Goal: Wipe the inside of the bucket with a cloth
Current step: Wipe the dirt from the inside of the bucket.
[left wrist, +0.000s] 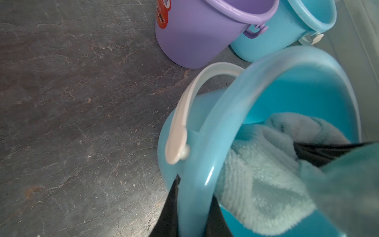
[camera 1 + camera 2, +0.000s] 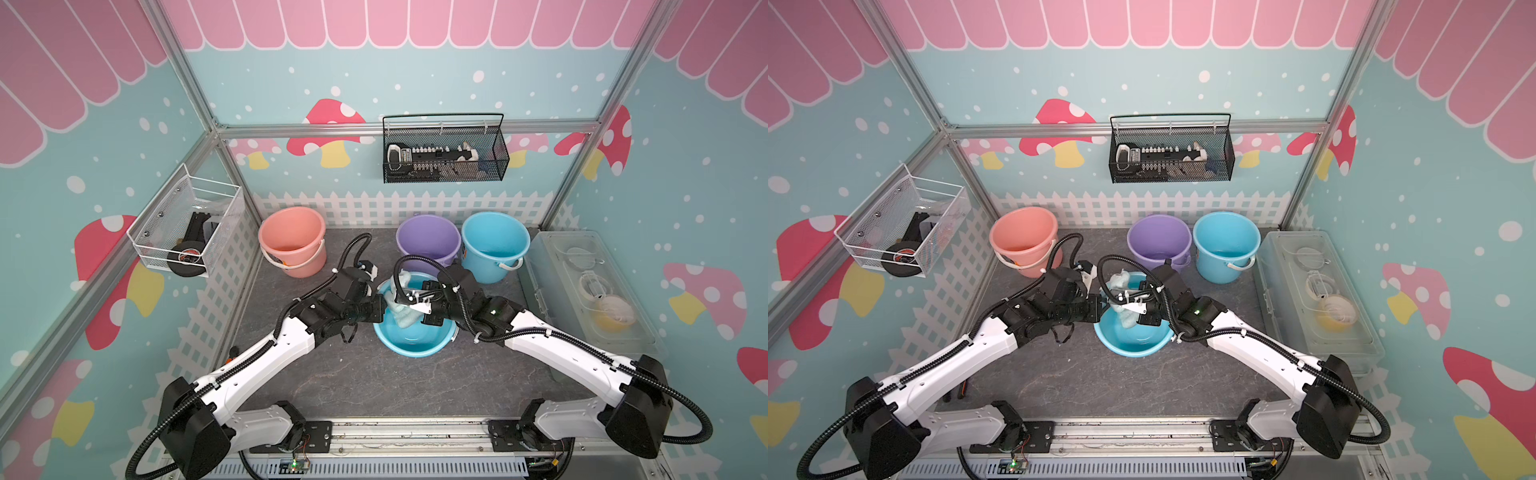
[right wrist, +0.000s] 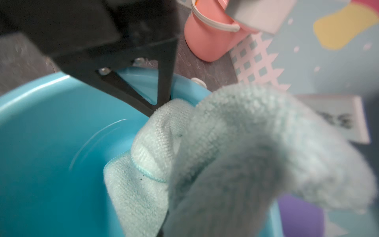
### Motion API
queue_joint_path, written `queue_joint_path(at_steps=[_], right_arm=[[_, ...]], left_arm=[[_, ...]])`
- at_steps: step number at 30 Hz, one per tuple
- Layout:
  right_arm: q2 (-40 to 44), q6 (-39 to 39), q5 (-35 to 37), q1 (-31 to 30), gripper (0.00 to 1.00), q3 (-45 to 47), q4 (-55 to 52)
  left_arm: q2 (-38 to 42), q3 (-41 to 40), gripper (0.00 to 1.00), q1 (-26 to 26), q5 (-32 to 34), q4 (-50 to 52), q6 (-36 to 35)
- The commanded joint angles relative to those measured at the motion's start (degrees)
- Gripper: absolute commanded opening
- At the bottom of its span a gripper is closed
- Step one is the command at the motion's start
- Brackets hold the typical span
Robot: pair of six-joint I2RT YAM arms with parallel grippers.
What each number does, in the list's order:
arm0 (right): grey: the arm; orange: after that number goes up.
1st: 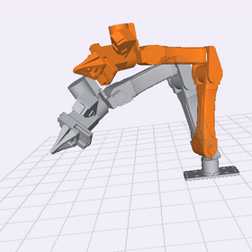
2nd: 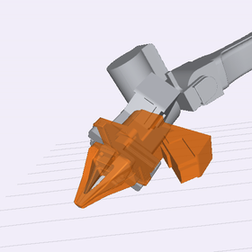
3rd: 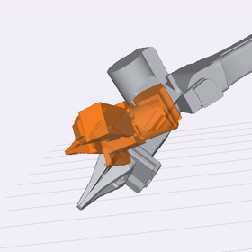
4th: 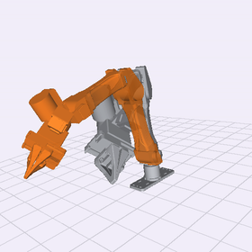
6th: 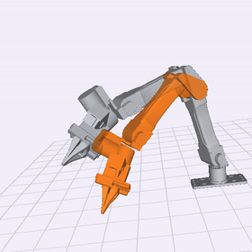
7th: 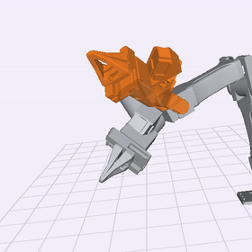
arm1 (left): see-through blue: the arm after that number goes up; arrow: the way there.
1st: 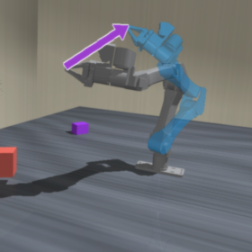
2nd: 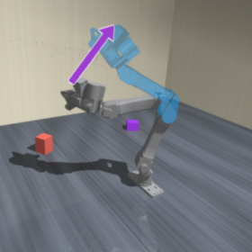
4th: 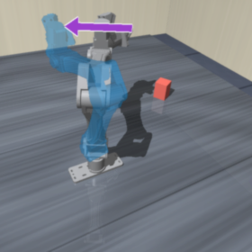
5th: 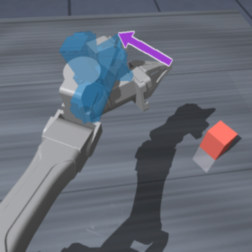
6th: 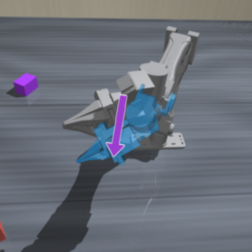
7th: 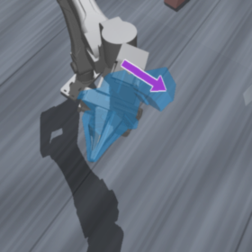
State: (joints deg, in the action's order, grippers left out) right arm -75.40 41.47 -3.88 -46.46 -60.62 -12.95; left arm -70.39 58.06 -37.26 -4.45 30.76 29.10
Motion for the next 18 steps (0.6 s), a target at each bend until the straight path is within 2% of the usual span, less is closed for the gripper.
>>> queue_joint_path(at_steps=[1, 4, 9, 18], right_arm=[[0.7, 26.3, -0.5, 0.0, 0.0, 2.7, 9.3], [-1.3, 35.4, 2.2, 0.0, 0.0, 4.2, 15.5], [-6.4, 45.0, 5.9, 0.7, 0.0, 3.3, 16.3], [-13.8, 48.2, 5.8, 1.8, 0.0, 3.3, 15.8]], left_arm=[[1.0, 2.1, 0.0, -0.1, -3.2, -1.8, -1.4], [1.4, 2.2, 0.0, -0.2, -4.4, -1.8, -2.2], [2.1, 2.3, 0.0, -0.2, -6.6, -1.7, -3.5], [3.1, 2.5, 0.0, -0.2, -7.6, -1.8, -4.2]])
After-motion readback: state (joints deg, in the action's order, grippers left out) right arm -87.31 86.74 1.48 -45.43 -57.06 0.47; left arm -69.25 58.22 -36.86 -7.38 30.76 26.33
